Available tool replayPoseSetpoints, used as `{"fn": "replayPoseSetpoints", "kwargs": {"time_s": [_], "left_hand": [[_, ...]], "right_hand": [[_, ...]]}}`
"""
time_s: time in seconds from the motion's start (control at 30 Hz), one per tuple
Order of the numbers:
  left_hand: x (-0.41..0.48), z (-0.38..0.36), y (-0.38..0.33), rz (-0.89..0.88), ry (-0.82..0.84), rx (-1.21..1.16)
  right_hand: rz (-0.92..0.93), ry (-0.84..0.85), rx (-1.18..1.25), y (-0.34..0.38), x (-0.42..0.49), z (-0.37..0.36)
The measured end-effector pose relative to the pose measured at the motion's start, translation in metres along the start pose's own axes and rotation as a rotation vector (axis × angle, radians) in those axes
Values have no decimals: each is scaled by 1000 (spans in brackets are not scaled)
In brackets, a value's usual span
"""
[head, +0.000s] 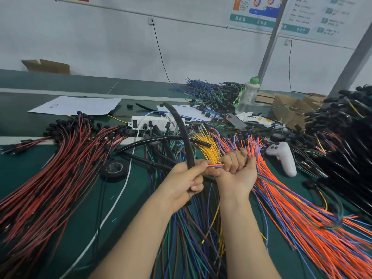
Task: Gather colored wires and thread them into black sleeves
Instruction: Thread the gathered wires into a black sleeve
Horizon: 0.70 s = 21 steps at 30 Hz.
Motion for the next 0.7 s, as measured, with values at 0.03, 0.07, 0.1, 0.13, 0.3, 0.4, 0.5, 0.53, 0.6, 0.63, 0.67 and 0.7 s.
{"fn": "replayPoseSetpoints", "kwargs": {"time_s": [0.03, 0.07, 0.1, 0.13, 0.3, 0.4, 0.5, 0.53, 0.6, 0.63, 0.67, 0.7], "left_hand": [[0, -1, 1, -3, -6, -9], [1, -2, 3, -4, -13, -23], [1, -2, 4, -8, -21, -35], [1, -2, 5, -19, -33, -38], [2, -4, 6, -231, -146, 153], [2, -5, 7, -307, -217, 195], [1, -8, 10, -334, -214, 203], [0, -8, 10, -357, -201, 229], [-1, -9, 10, -421, -186, 320], [-1, -9, 10, -441, -189, 352], [-1, -9, 10, -443, -195, 360], [-1, -9, 10, -423, -196, 336]], "right_hand": [[4, -3, 7, 0, 0, 0], [8, -8, 12, 1, 0, 1], [11, -15, 13, 1, 1, 1], [14, -25, -2, 0, 1, 0], [66, -69, -306, -6, 1, 0], [95, -93, -305, -5, 1, 0], [137, -86, -233, -2, 1, -1], [147, -86, -227, -1, 1, -1], [154, -93, -217, 0, 1, -1], [149, -94, -205, 0, 1, -1], [140, -94, -189, 0, 0, 0], [128, -92, -167, -1, 0, 0]]}}
Point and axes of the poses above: each hand's wrist, its own x-axis towards the middle knuckle, its own z-axis out of the back of the hand, y = z × x, the point moved 1 cm from there along x, towards the middle knuckle, and after that the axes turned 12 degrees about -y, right-handed, at the moved point
